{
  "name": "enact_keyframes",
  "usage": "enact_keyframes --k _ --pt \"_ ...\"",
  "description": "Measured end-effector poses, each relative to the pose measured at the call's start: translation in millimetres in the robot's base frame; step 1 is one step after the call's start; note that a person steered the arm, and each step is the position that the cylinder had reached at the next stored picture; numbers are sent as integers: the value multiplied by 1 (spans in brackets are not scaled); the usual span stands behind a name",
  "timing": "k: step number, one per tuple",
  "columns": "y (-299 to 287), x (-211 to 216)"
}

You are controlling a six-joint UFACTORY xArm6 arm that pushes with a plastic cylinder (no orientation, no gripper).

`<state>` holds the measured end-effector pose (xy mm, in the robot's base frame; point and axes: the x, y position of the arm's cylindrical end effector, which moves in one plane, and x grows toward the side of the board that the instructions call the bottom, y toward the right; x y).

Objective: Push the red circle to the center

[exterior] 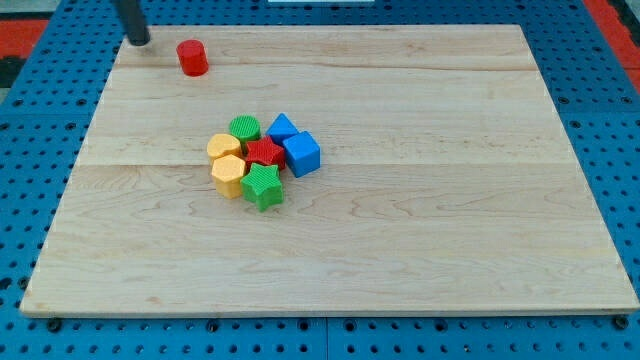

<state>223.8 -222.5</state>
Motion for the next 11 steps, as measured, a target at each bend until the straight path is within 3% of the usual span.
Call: enact_keyframes --k 1,2,3,5,11 --pt "69 52" --pt "57 63" --pt "97 64" --pt "232 112" --pt "284 200"
